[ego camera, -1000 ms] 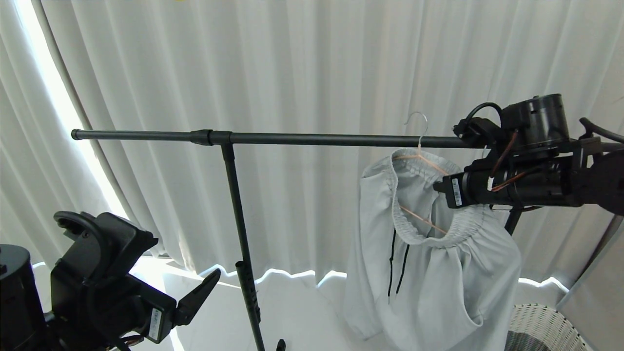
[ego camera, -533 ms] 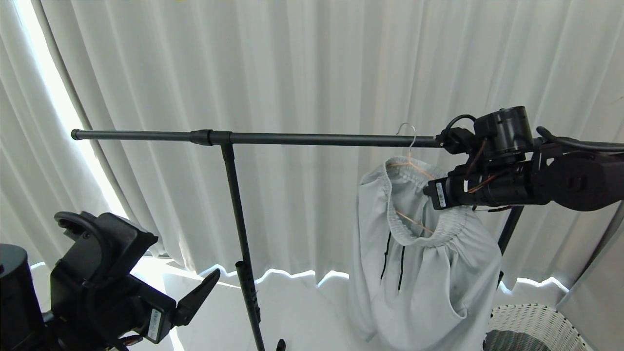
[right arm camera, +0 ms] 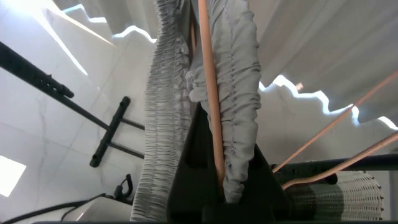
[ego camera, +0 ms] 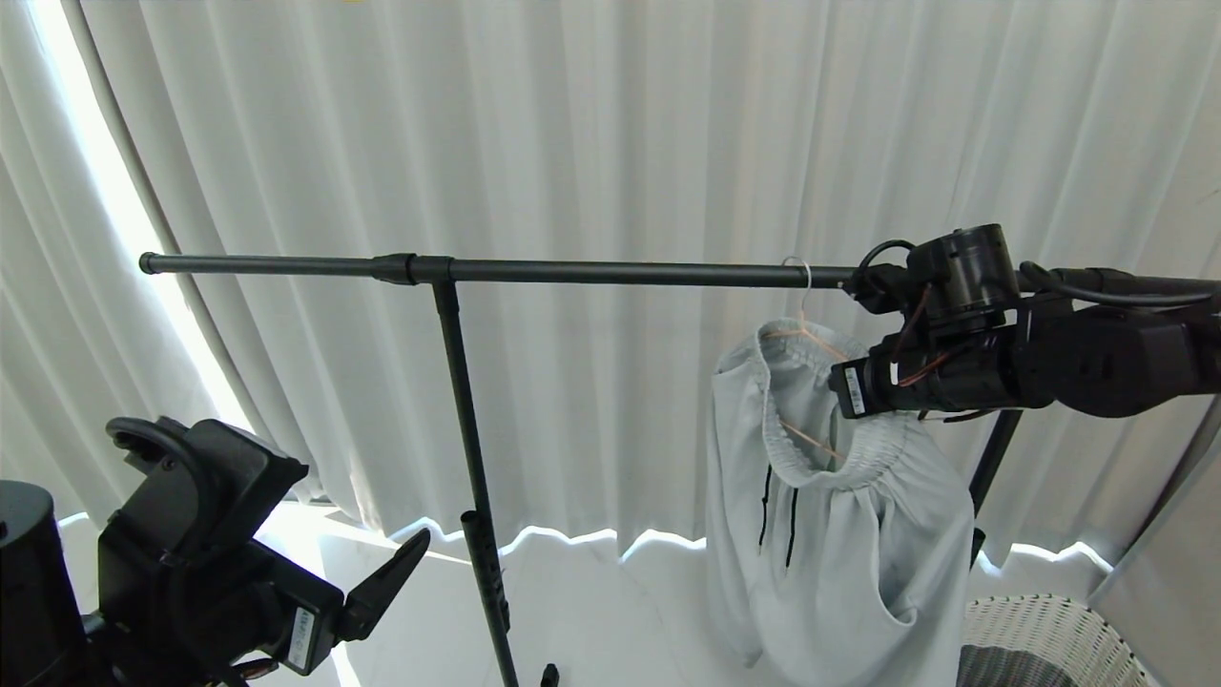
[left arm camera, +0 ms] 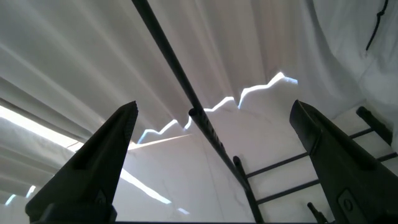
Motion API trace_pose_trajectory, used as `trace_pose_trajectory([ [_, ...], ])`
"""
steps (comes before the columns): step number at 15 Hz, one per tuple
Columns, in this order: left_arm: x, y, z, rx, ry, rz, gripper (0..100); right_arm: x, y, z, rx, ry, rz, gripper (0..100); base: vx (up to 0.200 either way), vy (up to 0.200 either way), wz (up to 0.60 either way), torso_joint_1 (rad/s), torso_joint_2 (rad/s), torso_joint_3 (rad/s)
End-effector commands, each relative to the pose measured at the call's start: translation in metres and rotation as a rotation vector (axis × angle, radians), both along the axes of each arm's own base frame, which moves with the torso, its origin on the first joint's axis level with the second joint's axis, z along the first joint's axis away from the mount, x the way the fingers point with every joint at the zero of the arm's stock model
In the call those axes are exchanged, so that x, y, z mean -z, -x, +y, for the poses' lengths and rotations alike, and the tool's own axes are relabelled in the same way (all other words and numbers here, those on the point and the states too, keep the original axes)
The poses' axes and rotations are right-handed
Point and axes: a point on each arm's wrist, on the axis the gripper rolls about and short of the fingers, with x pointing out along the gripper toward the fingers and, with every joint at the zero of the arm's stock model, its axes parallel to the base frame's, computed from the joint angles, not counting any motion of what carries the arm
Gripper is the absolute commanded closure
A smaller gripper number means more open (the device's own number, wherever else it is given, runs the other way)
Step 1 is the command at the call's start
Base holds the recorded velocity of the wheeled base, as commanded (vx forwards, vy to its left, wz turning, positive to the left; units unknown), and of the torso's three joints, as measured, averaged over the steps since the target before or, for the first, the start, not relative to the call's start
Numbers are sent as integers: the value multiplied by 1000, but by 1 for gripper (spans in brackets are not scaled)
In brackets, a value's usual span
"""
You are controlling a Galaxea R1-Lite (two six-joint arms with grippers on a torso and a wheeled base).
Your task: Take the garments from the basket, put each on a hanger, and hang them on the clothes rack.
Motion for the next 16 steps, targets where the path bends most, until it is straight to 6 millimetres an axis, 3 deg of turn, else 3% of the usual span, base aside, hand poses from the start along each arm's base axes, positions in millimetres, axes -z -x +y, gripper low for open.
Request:
trace_pose_trajectory([
  [1, 0, 0, 0, 0, 1, -1, 0, -1, -1, 1, -2, -1, -1, 100, 0, 0, 0, 0, 0, 0],
  [3, 0, 0, 0, 0, 1, -1, 0, -2, 3, 2, -9, 5, 13, 100, 0, 0, 0, 0, 0, 0],
  [4, 0, 0, 0, -2, 1, -2, 0, -5, 7, 1, -9, 7, 19, 0, 0, 0, 0, 0, 0, 0],
  [8, 0, 0, 1, -7, 5, -3, 0, -28, 22, 1, -12, -32, -72, 0, 0, 0, 0, 0, 0, 0],
  [10, -1, 0, 4, -28, 10, -9, 0, -52, 56, -10, -24, -58, -136, 0, 0, 0, 0, 0, 0, 0],
  [14, -5, -2, 18, -119, 19, -33, 0, -68, 123, -54, 12, -82, -211, 0, 0, 0, 0, 0, 0, 0],
  [16, -9, 1, 27, -167, 29, -59, 0, -72, 146, -72, 36, -113, -287, 0, -200, 0, 0, 0, 0, 10],
])
